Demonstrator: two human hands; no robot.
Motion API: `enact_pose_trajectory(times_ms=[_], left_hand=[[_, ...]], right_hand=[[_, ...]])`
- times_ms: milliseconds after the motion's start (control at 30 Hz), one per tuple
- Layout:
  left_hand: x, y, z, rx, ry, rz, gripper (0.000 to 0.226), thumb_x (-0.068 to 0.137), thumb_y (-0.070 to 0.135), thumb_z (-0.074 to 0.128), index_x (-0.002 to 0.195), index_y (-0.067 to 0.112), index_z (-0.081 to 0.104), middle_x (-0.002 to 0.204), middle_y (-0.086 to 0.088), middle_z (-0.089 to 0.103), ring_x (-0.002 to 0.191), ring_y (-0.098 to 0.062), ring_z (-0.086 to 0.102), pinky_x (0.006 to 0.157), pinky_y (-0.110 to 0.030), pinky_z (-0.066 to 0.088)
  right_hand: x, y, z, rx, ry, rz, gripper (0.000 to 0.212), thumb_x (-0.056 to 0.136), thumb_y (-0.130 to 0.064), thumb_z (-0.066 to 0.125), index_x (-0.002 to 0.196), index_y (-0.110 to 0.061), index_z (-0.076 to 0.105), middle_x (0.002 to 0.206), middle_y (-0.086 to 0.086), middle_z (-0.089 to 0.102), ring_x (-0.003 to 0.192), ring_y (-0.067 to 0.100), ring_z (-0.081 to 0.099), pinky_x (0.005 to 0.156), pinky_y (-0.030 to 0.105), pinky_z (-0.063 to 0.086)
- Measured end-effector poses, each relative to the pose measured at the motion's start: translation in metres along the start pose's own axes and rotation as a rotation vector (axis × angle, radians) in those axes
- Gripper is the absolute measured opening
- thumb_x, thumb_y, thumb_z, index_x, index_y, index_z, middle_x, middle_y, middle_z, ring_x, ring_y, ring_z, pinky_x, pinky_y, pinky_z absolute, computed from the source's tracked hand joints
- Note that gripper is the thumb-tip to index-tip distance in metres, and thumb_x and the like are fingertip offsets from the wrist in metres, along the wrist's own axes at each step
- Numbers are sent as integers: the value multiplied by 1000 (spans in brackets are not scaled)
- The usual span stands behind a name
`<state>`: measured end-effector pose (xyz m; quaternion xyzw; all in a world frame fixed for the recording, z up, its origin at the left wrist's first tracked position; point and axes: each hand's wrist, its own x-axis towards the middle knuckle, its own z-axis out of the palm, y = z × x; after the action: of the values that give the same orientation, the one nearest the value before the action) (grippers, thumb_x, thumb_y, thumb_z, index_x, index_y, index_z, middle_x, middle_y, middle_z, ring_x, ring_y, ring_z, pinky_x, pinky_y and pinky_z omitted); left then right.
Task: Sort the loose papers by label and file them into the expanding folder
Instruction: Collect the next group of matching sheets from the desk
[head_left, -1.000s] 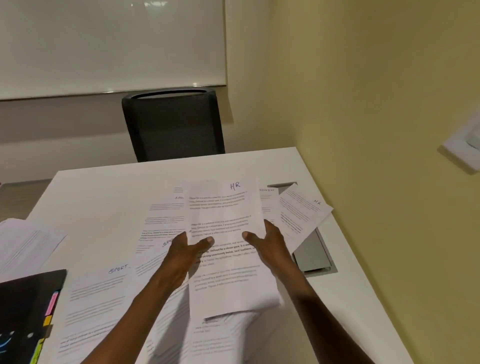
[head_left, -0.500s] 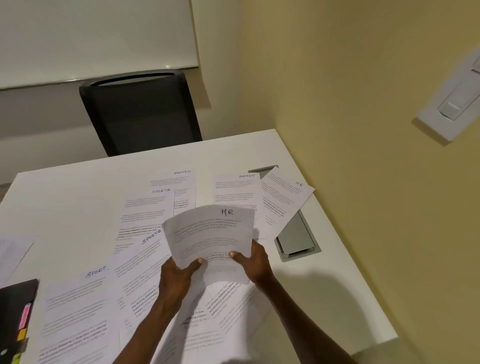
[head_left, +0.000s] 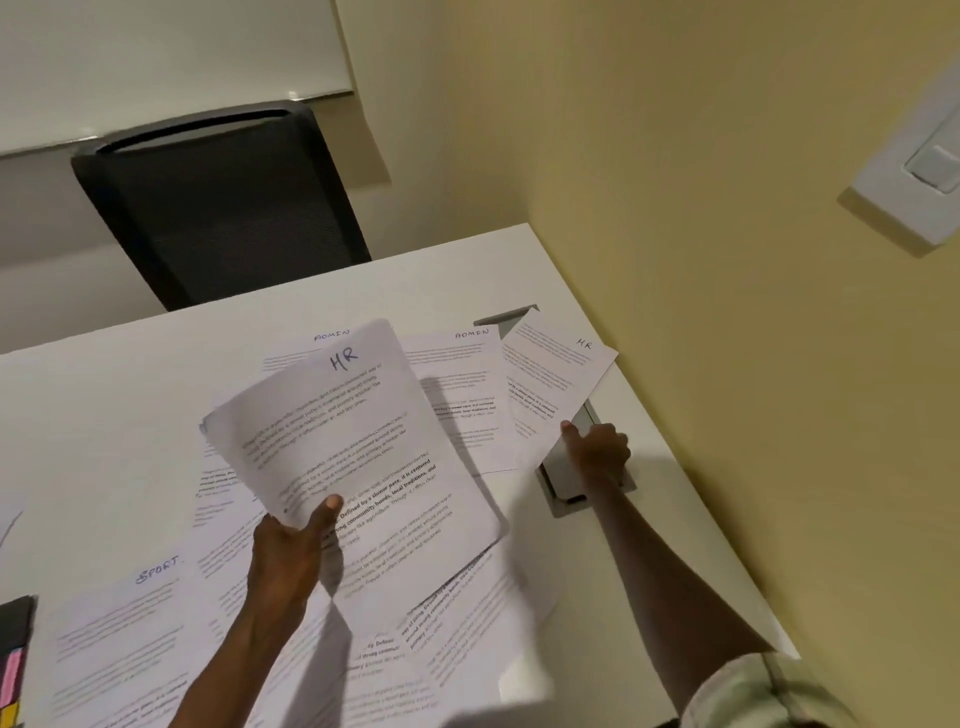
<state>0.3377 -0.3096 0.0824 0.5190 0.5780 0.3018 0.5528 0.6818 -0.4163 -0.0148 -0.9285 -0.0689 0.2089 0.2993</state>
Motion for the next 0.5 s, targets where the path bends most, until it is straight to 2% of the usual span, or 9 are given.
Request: enact_pose_trajectory(times_ms=[133, 333, 500], left_hand=[[6, 4, 2, -12, 30, -35, 40, 88, 18, 73, 122, 9, 54, 99, -3, 64, 95, -31, 59, 86, -41, 47], [25, 10, 17, -19, 4, -65, 36, 87, 16, 74, 119, 12, 59, 102, 1, 70, 95, -22, 66, 87, -39, 50], [41, 17, 27, -57, 2, -85, 40, 86, 17, 75, 122, 14, 59, 106, 1, 71, 97, -21, 68, 79, -33, 52]], right_hand=[[45, -9, -1, -86, 56, 92, 70, 86, -56, 60, 124, 2, 48, 126, 24, 48, 114, 35, 48, 88, 43, 46], [86, -37, 19, -129, 42, 249, 87, 76, -65, 67, 129, -1, 42, 133, 20, 39, 122, 35, 40, 98, 48, 39], [95, -49, 36, -143, 45, 288, 71, 78, -56, 72, 121, -5, 47, 133, 18, 35, 124, 35, 35, 104, 51, 32]])
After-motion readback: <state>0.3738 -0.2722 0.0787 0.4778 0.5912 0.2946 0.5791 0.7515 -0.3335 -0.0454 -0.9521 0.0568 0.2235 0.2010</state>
